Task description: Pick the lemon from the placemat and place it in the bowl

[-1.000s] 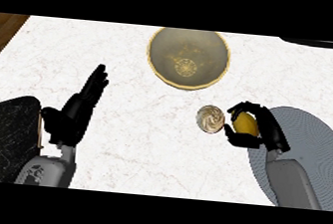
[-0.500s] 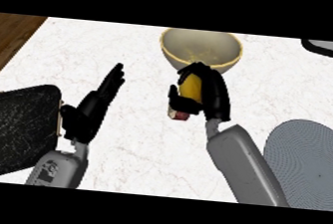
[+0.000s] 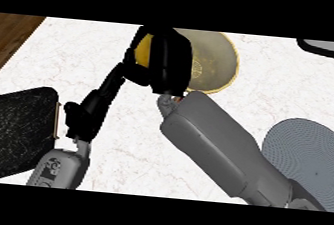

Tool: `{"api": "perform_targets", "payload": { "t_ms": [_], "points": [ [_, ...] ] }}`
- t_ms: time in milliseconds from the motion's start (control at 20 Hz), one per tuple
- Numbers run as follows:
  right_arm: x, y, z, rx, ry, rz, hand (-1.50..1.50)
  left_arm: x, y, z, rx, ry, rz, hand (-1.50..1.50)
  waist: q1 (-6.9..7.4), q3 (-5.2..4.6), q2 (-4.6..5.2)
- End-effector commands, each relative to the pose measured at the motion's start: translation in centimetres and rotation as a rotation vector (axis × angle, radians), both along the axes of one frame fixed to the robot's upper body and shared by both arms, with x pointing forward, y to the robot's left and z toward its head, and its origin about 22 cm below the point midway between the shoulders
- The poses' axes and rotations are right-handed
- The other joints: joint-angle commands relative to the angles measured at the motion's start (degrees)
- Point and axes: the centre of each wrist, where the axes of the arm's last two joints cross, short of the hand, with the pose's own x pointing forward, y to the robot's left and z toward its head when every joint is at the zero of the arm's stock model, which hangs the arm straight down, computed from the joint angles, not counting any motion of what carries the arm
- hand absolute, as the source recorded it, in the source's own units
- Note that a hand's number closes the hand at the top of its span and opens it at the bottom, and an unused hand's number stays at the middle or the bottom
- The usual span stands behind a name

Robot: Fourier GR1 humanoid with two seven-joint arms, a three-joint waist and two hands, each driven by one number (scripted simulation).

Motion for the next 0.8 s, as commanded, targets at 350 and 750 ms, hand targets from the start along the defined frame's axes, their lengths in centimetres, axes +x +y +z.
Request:
{"api": "perform_targets", "payload": {
  "t_ms": [350, 750],
  "points": [
    [-0.3, 7.1, 12.2, -0.063, -0.019, -0.241, 1.5, 0.7, 0.8, 0.5, 0.001, -0.013, 0.018, 0.0, -0.91, 0.0, 0.42],
    [2.7, 6.6, 13.9, -0.043, 0.037, -0.343, 1.5, 0.0, 0.6, 0.5, 0.013, -0.032, 0.037, 0.0, -2.04, 0.13, 1.11]
  ]
}}
